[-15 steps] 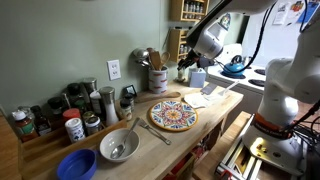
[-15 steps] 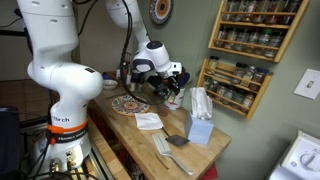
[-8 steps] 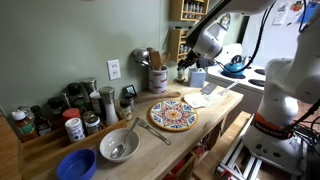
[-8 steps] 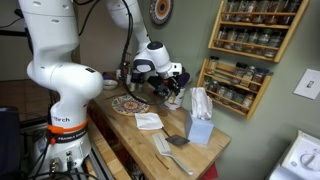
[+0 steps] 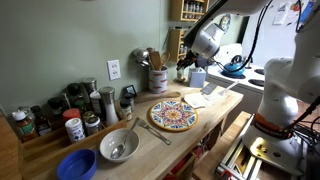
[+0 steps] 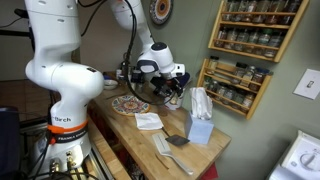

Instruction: Remove the second bottle from the far left from the shelf

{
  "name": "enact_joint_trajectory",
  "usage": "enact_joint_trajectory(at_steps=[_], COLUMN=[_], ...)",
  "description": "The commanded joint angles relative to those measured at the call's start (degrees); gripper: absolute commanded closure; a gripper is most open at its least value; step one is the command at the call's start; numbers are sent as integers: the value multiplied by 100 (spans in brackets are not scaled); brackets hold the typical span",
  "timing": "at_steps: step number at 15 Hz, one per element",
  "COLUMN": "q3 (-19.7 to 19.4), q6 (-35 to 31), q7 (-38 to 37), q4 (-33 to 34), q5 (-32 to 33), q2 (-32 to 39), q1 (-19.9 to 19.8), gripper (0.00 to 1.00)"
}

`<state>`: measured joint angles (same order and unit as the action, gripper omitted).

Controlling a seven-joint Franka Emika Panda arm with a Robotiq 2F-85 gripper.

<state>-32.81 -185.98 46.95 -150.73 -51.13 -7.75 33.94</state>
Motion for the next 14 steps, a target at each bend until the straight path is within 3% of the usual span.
enact_joint_trajectory(at_steps=[1, 9, 14], q3=[-261, -547, -465], q6=[170, 480, 826], q7=[5, 181, 681], q4=[189, 452, 817], q5=[-171, -665, -1467], q2=[255, 660, 1155], q1=[342, 526, 420], gripper=[72, 72, 72])
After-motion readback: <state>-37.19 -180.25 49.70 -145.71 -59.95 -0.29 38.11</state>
